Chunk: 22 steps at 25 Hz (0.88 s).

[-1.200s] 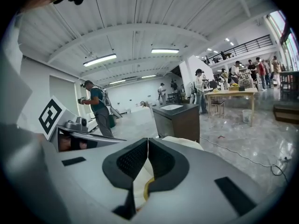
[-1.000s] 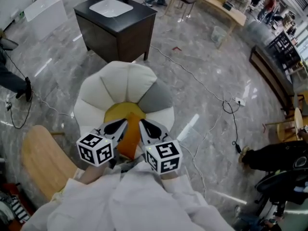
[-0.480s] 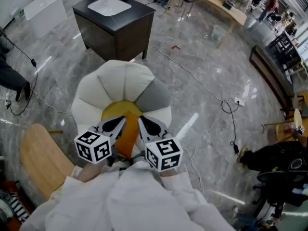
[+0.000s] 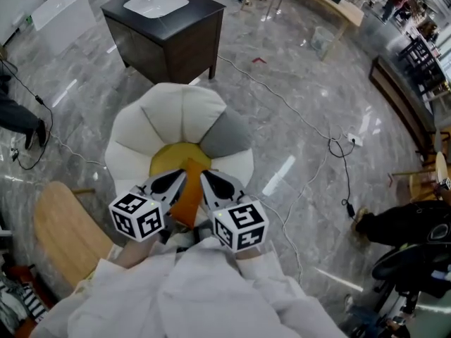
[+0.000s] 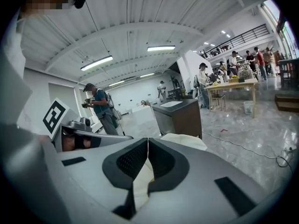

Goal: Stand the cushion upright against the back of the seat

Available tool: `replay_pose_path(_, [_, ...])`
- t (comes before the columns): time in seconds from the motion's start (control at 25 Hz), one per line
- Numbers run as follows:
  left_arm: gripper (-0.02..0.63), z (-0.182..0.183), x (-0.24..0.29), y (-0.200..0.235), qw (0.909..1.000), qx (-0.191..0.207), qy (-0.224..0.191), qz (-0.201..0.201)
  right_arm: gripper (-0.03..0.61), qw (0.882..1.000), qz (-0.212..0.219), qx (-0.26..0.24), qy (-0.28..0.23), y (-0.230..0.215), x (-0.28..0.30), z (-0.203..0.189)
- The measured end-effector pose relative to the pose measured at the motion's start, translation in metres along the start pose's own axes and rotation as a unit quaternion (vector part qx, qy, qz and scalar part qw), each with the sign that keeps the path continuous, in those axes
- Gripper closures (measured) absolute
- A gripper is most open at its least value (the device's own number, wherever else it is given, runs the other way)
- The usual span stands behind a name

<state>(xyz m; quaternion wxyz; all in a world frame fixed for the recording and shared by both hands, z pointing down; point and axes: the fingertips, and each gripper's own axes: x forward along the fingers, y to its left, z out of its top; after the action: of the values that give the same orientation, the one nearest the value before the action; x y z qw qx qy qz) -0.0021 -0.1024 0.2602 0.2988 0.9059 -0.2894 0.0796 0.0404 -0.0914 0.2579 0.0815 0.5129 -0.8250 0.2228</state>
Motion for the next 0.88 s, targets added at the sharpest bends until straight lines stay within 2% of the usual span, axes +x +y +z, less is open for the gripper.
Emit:
replay_pose_path(0.16, [0.606, 0.0, 0.009, 0.006, 0.9999, 0.005, 0.011, 0.004, 0.565, 1.0, -0.009, 0.008, 0.003, -0.011, 0.004, -0.002])
replay_pose_path(0.56, [0.606, -0.017, 0.03, 0.041, 0.9988, -0.01, 0.047, 0.009, 0.565, 0.999, -0.021, 0.038, 0.025, -0.038, 0.027, -0.023])
replay_pose_path(0.88, [0.606, -0.033, 0.043, 0.067, 0.997, -0.045, 0.063, 0.004, 0.565, 0.997, -0.029, 0.06, 0.05, -0.054, 0.055, -0.044])
